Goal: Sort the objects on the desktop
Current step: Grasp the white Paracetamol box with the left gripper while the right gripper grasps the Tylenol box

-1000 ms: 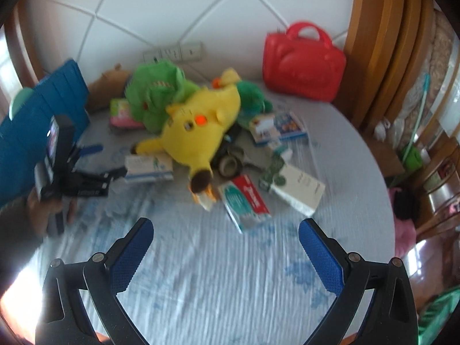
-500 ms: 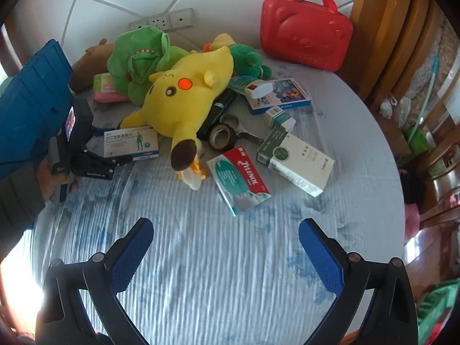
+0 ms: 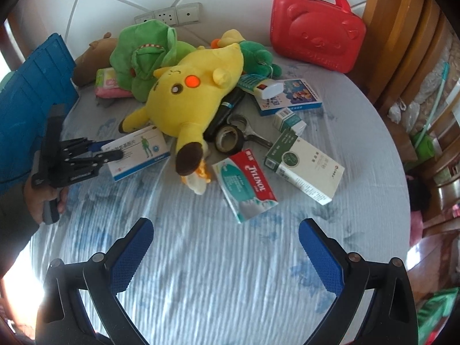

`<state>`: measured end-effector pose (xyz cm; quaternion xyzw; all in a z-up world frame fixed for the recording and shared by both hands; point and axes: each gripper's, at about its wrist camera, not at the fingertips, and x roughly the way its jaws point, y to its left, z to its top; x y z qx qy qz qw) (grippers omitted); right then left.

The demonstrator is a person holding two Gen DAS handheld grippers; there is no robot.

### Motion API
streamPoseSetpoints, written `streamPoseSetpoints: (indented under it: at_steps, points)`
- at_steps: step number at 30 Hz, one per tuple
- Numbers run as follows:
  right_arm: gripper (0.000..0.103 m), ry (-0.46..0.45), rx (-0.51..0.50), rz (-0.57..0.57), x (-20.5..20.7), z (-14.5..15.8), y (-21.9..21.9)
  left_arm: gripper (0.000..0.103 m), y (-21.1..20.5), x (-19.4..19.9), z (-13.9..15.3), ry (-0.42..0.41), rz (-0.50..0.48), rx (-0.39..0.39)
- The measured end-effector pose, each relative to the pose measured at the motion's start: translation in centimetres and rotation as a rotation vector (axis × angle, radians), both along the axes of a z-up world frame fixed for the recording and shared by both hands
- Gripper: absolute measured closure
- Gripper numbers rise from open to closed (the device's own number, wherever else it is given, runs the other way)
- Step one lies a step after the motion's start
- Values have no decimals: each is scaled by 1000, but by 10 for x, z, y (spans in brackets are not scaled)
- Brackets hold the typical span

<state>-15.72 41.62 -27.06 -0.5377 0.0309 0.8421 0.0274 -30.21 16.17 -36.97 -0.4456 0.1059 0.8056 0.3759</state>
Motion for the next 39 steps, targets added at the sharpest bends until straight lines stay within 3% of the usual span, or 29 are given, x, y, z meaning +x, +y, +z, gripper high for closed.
streamPoseSetpoints:
  at_steps: [4,11,16,20,21,22,27,32,34,35,39]
  points:
    - [1,-16,11,-16,-8,-11,25,70,17,19,-1,6,-10,-23]
    - [1,-12,11,11,-17,-13,49,70,28,29,-11,-44,95,-20]
    - [1,-15,-3,45,-17,-17,58,69,31,25,-21,-83,252,-68]
    - [1,-13,-13,71,-16,-16,61,13,35,28,-26,-120,352,-99]
    - [1,-12,-16,77,-15,-16,62,5,38,31,-27,-126,368,-115]
    - [1,-11,-18,81,-15,-16,62,4,41,34,-28,-126,386,-135]
    - [1,-7,-22,89,-13,-15,72,3,57,39,-42,-99,478,-250]
    - [1,-15,-15,86,-10,-17,88,4,68,41,-56,-98,486,-283]
    - [1,-22,-11,86,-9,-19,94,14,67,41,-58,-103,504,-281]
    - [1,-25,-9,87,-9,-21,97,27,65,42,-57,-102,513,-269]
    - [1,-23,-12,130,-16,-32,97,31,64,49,-48,-82,514,-255]
